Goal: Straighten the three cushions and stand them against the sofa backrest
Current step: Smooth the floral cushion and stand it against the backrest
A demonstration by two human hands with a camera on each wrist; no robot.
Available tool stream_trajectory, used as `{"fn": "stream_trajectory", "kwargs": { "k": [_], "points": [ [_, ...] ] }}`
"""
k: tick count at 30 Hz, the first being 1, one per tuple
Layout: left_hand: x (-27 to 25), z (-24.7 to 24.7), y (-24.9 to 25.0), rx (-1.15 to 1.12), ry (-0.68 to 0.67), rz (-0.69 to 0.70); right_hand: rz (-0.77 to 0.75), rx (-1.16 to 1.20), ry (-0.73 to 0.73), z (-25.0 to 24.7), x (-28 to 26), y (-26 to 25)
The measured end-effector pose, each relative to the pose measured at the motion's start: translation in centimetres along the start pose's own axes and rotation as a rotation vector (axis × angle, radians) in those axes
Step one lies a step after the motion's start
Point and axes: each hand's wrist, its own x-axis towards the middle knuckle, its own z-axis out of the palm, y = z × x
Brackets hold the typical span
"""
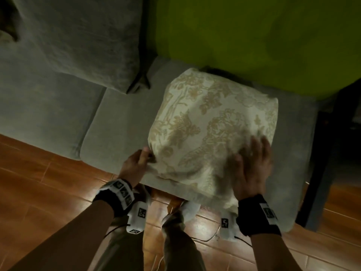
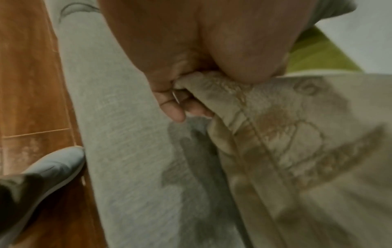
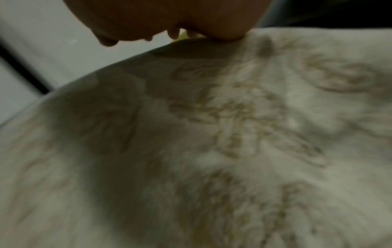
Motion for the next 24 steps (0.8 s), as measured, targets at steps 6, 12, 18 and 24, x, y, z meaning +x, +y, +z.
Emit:
{"fn": "stream_trajectory", "kwargs": {
  "k": [6, 12, 18, 24],
  "points": [
    [0.0, -1.6, -0.3, 0.050, -0.007, 0.035, 0.777, 0.267, -0.116, -2.3, 1.3, 5.5],
    [0.8, -1.4, -3.6, 0.346, 0.038, 0.164, 0.709, 0.269, -0.367, -3.0, 2.7, 9.1],
    [3.2, -4.4, -0.9, 0.390, 0.105, 0.026, 0.428, -0.188, -0.607, -6.9, 5.6, 11.3],
    [6.4, -7.4, 12.4, 0.239, 0.132, 0.307, 0.279, -0.055, -0.328, -8.1, 12.5, 7.8]
  ]
}}
